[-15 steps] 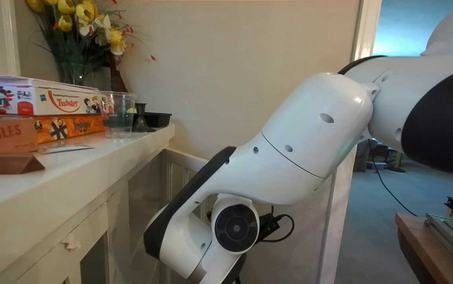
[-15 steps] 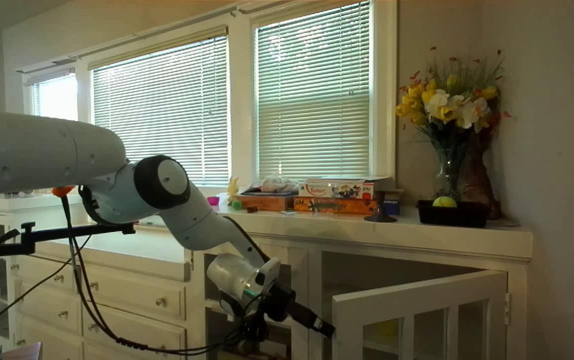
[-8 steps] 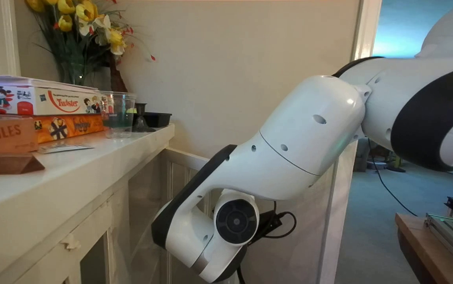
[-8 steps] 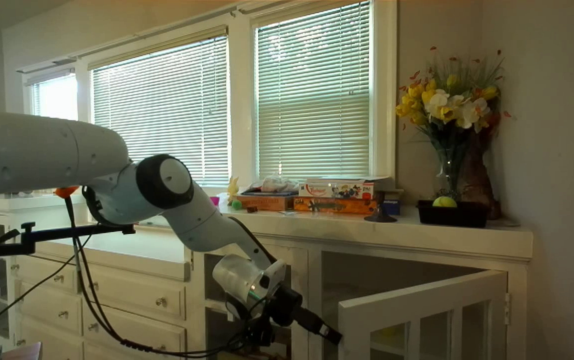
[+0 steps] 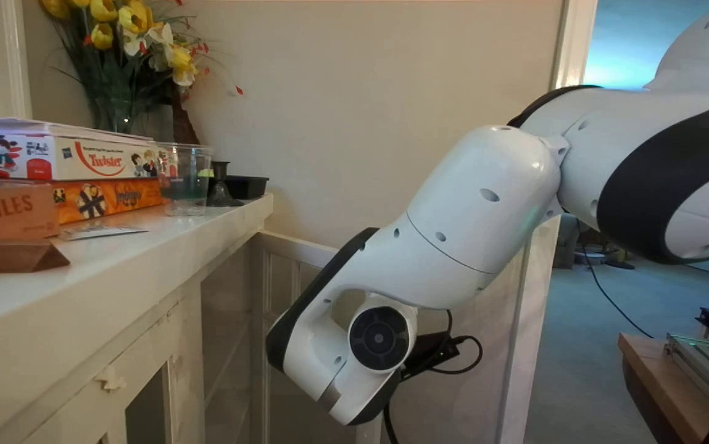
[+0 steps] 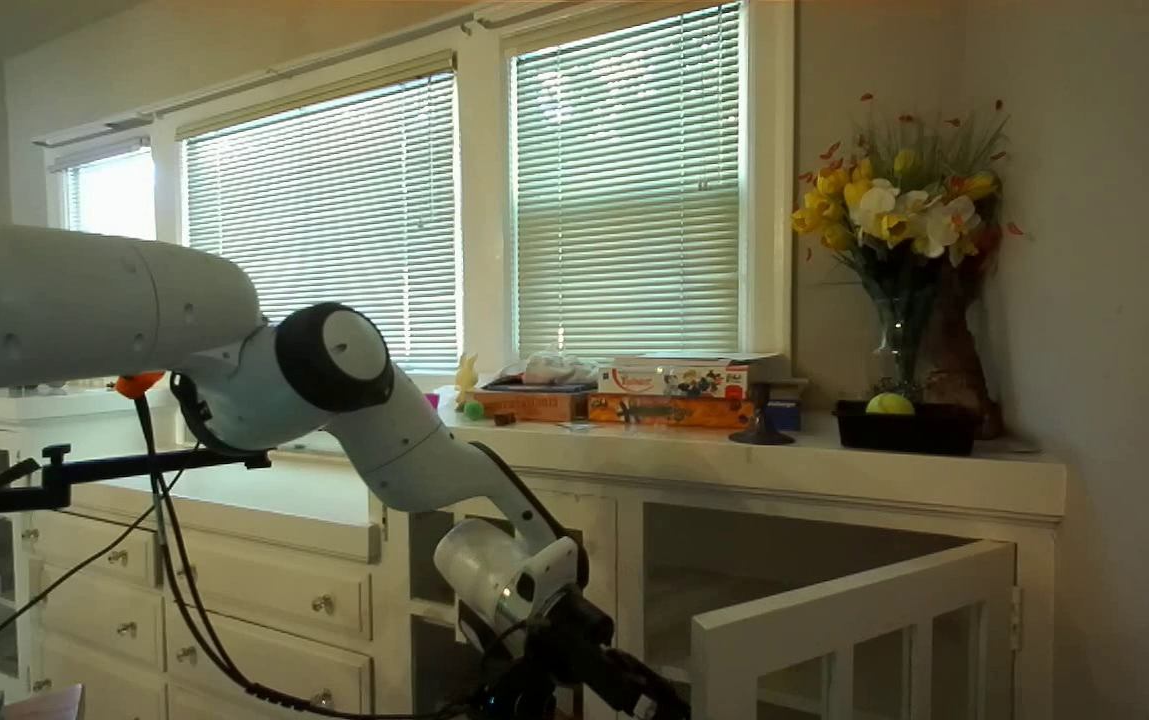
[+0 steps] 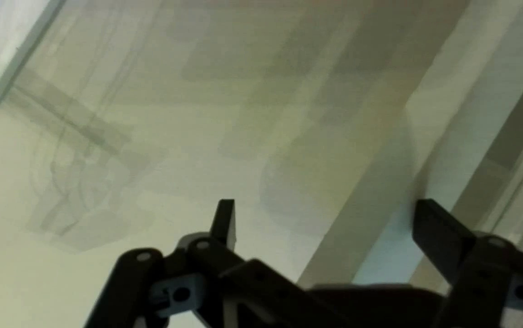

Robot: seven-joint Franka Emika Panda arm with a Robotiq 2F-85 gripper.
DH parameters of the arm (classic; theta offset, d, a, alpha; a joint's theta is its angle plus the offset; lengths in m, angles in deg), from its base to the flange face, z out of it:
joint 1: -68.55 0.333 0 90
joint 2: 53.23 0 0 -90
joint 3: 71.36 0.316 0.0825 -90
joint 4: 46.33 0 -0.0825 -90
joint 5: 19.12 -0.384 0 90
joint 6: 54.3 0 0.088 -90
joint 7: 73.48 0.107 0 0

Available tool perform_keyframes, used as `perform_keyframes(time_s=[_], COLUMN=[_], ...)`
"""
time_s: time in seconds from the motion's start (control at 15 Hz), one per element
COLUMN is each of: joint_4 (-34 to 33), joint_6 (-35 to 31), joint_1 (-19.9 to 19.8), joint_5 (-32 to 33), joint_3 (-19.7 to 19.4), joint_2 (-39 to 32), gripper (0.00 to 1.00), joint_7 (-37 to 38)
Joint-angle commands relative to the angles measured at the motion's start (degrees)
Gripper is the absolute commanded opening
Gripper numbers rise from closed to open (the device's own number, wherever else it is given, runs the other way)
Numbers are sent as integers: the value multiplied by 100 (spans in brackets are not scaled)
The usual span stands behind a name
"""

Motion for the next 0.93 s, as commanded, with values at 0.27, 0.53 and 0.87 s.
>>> perform_keyframes(time_s=[0.27, 0.53, 0.87], joint_4=[1346, 1436, 419], joint_6=[81, 80, -160], joint_1=[189, -24, 383], joint_5=[-629, -163, -40], joint_3=[-24, 482, 745], joint_2=[251, 294, -21], gripper=[100, 100, 100], joint_7=[1162, 1534, 1194])
